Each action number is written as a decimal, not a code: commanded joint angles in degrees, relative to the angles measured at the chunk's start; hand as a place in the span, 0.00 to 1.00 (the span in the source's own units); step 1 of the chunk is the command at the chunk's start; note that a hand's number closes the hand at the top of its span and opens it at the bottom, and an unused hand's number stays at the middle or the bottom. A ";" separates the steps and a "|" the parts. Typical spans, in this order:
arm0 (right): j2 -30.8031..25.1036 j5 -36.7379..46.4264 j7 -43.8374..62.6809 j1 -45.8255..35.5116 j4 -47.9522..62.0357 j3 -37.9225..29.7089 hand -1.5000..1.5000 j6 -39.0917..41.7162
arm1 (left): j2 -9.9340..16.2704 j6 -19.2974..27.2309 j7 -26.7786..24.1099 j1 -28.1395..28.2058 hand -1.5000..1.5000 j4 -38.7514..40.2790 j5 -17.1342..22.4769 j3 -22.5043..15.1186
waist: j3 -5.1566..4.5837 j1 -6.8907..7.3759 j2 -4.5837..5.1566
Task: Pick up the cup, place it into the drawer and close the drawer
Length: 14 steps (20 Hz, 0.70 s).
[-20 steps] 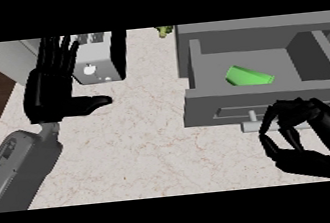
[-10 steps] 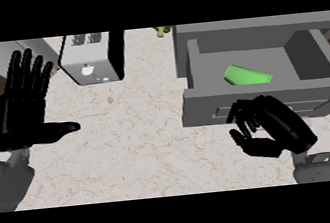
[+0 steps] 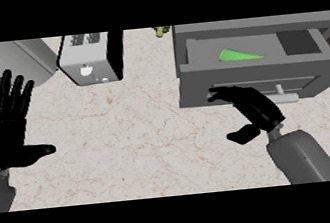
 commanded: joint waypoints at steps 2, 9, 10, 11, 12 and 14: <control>1.61 2.30 -6.52 -9.38 20.32 -3.41 0.00 -5.07 | -0.75 -2.69 0.02 2.27 0.00 -0.38 -1.07 1.65 | 0.05 0.52 0.19; 1.31 0.12 -12.63 -21.51 36.73 -9.74 0.00 -4.16 | -2.18 -5.19 1.85 1.87 0.00 0.30 -1.62 5.30 | 0.05 0.60 0.34; 2.47 0.02 -13.91 -21.97 40.01 -10.63 0.00 -6.77 | -2.37 -6.05 1.96 1.97 0.00 -0.49 -1.76 4.97 | 0.07 0.75 0.39; 0.95 0.09 -16.77 -19.91 41.15 -10.51 0.00 -6.90 | -1.49 -10.16 -0.77 4.08 0.00 3.80 -2.10 5.95 | 0.05 0.81 0.53; 0.95 -0.62 -17.12 -23.40 44.14 -11.92 0.00 -6.14 | -1.98 -7.08 2.14 3.54 0.00 -0.23 -1.46 5.71 | 0.08 1.05 0.47; 0.45 -0.67 -16.57 -29.26 49.05 -13.51 0.00 -5.62 | -3.24 -7.86 0.92 1.21 0.00 2.58 -3.02 4.57 | 0.10 1.65 0.92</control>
